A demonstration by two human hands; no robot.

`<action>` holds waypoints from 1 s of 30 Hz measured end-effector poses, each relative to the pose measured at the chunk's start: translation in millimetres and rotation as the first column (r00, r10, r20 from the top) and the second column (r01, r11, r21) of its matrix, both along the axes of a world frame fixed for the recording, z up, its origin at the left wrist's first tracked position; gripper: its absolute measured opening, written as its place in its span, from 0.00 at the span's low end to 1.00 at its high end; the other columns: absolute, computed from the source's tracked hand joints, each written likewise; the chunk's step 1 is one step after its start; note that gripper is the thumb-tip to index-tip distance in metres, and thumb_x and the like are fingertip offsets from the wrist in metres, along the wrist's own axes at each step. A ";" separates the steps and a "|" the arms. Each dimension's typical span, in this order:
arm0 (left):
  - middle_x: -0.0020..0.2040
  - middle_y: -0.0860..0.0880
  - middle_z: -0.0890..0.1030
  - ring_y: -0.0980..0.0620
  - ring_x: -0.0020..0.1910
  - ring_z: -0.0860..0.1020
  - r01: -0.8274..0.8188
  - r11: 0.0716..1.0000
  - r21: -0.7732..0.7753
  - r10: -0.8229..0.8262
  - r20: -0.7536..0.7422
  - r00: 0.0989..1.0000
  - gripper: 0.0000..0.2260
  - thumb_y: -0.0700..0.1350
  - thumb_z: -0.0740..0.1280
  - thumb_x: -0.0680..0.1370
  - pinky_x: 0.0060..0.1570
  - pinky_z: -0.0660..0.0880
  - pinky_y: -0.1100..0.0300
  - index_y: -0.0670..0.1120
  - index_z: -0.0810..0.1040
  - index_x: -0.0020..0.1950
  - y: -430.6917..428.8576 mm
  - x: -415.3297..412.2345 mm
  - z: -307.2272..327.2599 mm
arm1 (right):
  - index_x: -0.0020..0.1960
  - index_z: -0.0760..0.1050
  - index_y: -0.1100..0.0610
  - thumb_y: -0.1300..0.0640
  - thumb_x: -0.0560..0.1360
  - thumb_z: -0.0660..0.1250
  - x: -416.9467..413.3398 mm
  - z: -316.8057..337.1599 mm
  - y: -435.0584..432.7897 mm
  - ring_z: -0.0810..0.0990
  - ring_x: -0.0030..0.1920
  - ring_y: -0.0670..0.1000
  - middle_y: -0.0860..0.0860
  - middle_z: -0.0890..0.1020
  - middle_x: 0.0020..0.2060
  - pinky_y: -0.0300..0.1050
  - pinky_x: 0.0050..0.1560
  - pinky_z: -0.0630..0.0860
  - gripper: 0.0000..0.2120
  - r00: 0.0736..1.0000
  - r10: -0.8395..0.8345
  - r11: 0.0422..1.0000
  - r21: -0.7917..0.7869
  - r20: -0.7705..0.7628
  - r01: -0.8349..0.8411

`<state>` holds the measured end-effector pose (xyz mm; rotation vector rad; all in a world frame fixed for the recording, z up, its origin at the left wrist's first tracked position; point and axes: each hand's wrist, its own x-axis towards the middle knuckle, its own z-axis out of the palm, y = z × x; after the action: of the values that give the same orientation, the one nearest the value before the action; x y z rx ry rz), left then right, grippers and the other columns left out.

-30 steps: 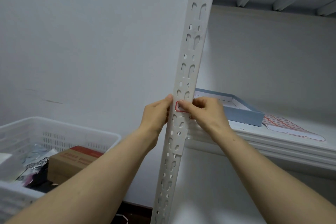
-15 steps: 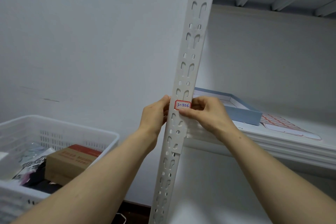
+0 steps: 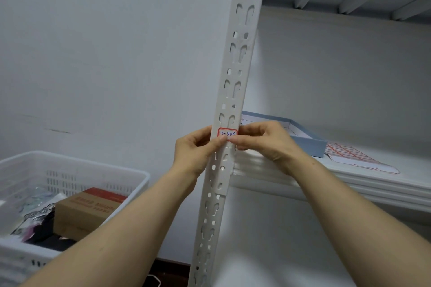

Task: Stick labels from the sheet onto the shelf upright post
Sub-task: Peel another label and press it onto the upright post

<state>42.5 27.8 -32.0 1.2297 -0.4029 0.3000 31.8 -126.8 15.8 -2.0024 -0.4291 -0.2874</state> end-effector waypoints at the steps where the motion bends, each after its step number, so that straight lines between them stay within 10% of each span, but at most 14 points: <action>1: 0.44 0.52 0.86 0.57 0.47 0.83 0.012 1.000 -0.005 -0.012 -0.020 1.000 0.09 0.40 0.73 0.71 0.49 0.77 0.67 0.46 0.84 0.51 1.2 1.0 0.4 | 0.49 0.83 0.60 0.55 0.70 0.73 0.0 0.4 0.6 0.82 0.41 0.47 0.54 0.86 0.44 0.44 0.55 0.79 0.11 1.000 -0.021 1.000 0.006 -0.015 0.022; 4: 0.44 0.48 0.86 0.54 0.46 0.83 0.036 0.999 -0.018 -0.037 -0.065 0.997 0.04 0.44 0.74 0.71 0.56 0.76 0.60 0.46 0.85 0.44 1.8 2.4 4.6 | 0.43 0.83 0.60 0.49 0.70 0.72 2.0 -2.4 8.8 0.84 0.40 0.56 0.57 0.85 0.39 0.55 0.55 0.79 0.13 0.989 -0.134 0.991 0.033 0.056 0.132; 11: 0.28 0.59 0.82 0.67 0.28 0.79 -0.082 0.994 -0.066 0.080 -0.025 0.996 0.08 0.43 0.71 0.74 0.30 0.70 0.77 0.50 0.81 0.35 -9.8 -0.4 7.3 | 0.38 0.82 0.58 0.37 0.67 0.67 4.3 -7.5 18.7 0.83 0.40 0.52 0.51 0.84 0.34 0.54 0.48 0.80 0.22 0.938 -0.270 0.953 -0.081 0.216 0.293; 23: 0.38 0.56 0.85 0.62 0.39 0.82 -0.048 0.997 -0.061 0.047 -0.011 0.999 0.03 0.46 0.70 0.75 0.40 0.77 0.71 0.50 0.83 0.43 -4.6 3.0 -1.8 | 0.51 0.82 0.62 0.57 0.76 0.66 0.5 -6.9 4.6 0.81 0.42 0.48 0.57 0.85 0.46 0.44 0.53 0.79 0.10 0.995 -0.051 0.998 -0.031 0.088 0.054; 30: 0.37 0.58 0.85 0.64 0.40 0.82 -0.064 0.998 0.004 0.063 0.092 0.994 0.06 0.39 0.69 0.75 0.39 0.75 0.72 0.51 0.81 0.44 -7.5 0.4 -3.9 | 0.49 0.81 0.53 0.40 0.67 0.65 6.0 -15.7 12.5 0.83 0.46 0.51 0.48 0.85 0.42 0.55 0.52 0.79 0.20 0.953 -0.174 0.959 -0.178 0.249 0.221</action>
<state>42.8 20.3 -35.8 1.2404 -0.4449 0.4107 37.8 -114.2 0.1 -2.2277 -0.4161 -0.6299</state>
